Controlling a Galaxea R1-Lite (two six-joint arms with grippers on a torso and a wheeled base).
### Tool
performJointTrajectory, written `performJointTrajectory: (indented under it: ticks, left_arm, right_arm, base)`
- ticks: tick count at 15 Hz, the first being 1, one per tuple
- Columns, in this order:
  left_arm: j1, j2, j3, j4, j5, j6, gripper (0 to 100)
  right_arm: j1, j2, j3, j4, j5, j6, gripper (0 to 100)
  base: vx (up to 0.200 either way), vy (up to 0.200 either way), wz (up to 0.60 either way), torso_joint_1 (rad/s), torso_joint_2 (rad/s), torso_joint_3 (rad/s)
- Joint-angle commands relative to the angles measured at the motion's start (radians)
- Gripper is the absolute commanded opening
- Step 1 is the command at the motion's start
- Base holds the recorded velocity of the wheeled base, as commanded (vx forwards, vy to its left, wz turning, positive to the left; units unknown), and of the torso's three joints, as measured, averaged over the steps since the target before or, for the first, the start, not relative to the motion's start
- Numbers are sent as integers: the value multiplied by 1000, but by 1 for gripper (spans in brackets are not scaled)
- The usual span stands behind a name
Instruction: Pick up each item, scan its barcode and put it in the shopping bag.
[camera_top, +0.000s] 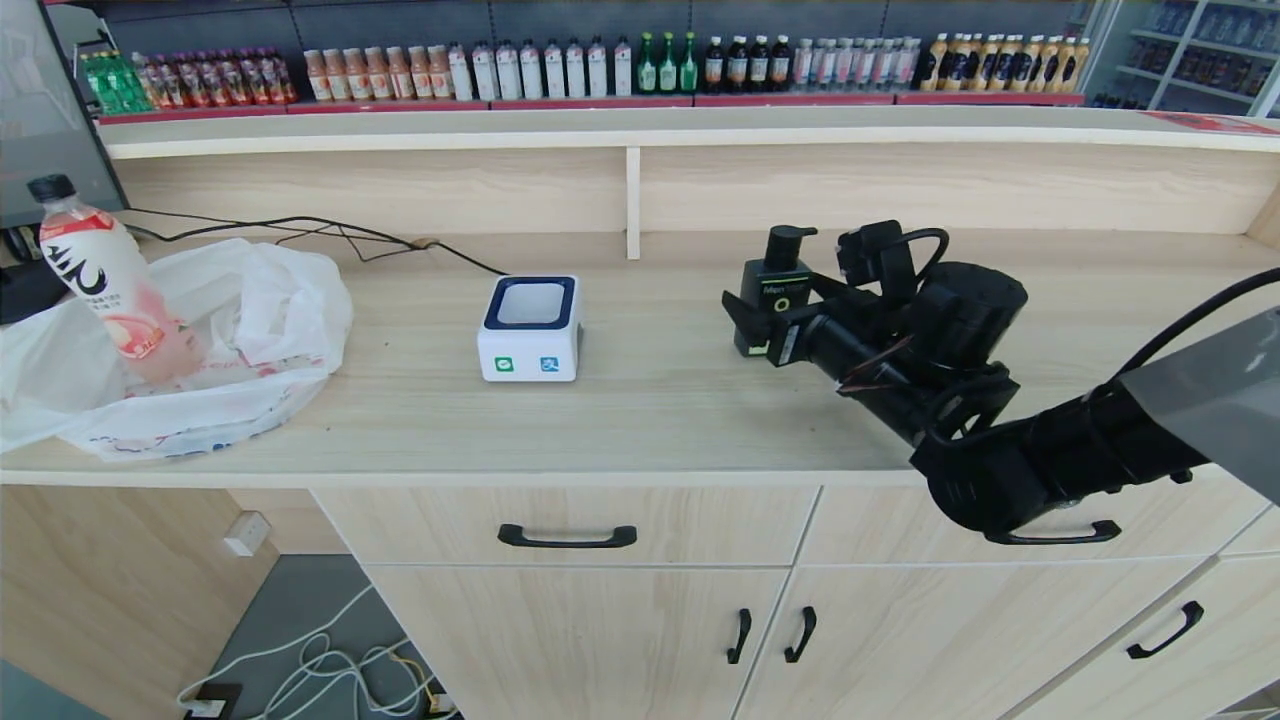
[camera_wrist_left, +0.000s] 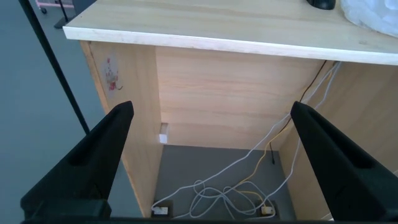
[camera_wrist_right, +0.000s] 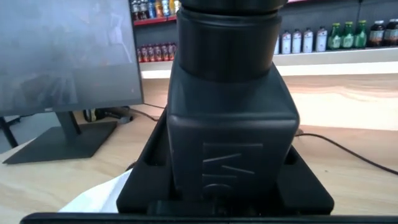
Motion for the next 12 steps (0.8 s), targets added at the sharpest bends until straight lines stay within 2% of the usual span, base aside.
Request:
performJointTrajectory:
  ticks: [1,4,7,9,12]
  left_arm:
    - [-1,0,0,0,0,0,100]
    - [-1,0,0,0,0,0,100]
    - [-1,0,0,0,0,0,100]
    - [-1,0,0,0,0,3,100]
    - [-1,0,0,0,0,-3,100]
  right_arm:
    - [48,9,-45,-2,-1,-6,0]
    - [143,35,-45,-2,-1,-19,0]
    - [146,94,-74,-2,-4,-42,0]
    - [147,192,-175,-2,-8,-49,0]
    - [147,273,-223,-2,-65,-49,0]
  base:
    - [0,0,0,0,0,0]
    - [0,0,0,0,0,0]
    - [0,0,0,0,0,0]
    - [0,0,0,0,0,0]
    - [0,0,0,0,0,0]
